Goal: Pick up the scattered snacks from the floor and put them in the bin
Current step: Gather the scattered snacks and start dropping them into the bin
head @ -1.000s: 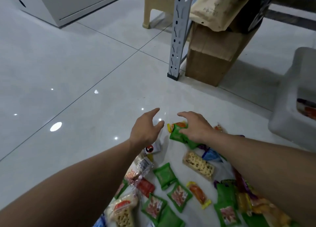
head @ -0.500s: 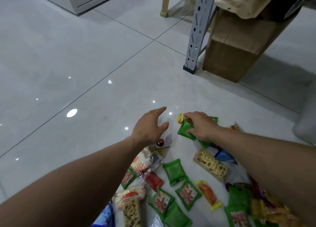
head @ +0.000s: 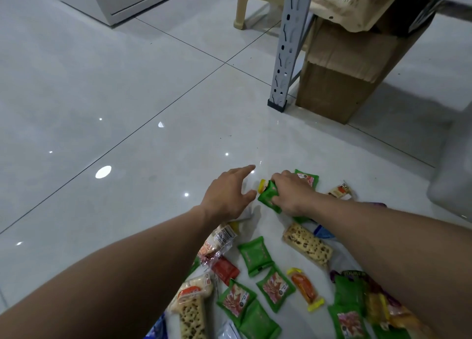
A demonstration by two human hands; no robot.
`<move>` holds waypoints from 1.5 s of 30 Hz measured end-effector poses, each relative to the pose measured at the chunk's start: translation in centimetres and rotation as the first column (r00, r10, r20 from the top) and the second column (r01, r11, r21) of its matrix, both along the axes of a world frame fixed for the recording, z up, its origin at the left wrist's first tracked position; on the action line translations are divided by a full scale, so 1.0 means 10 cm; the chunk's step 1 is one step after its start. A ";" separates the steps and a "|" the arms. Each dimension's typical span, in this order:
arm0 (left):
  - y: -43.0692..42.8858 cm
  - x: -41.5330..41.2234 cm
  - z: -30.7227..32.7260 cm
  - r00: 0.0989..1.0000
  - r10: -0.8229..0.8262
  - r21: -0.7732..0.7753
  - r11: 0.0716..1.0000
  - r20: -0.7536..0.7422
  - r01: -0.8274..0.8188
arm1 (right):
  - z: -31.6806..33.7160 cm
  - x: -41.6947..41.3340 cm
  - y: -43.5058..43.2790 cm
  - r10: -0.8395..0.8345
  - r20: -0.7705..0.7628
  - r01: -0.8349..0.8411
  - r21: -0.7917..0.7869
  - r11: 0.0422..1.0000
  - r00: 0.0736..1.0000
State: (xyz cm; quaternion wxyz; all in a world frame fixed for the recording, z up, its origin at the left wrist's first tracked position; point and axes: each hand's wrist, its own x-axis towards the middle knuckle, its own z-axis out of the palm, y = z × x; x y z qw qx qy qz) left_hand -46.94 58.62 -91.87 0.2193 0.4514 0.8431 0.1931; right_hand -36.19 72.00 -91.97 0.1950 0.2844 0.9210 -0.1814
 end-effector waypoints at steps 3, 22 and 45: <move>0.04 0.02 -0.03 1.000 -0.029 -0.015 0.999 -0.010 0.028 | -0.01 0.04 -0.01 -0.048 -0.069 0.046 -0.036 0.998 0.996; 0.50 0.15 -0.23 0.996 -0.086 -0.055 0.995 -0.022 0.085 | 0.29 0.29 0.39 -0.849 -0.330 0.631 -0.568 0.528 0.413; 0.72 0.32 0.18 0.964 0.205 0.109 0.968 0.168 -0.224 | 0.63 0.55 0.49 -0.815 -0.465 0.623 -0.536 0.569 0.345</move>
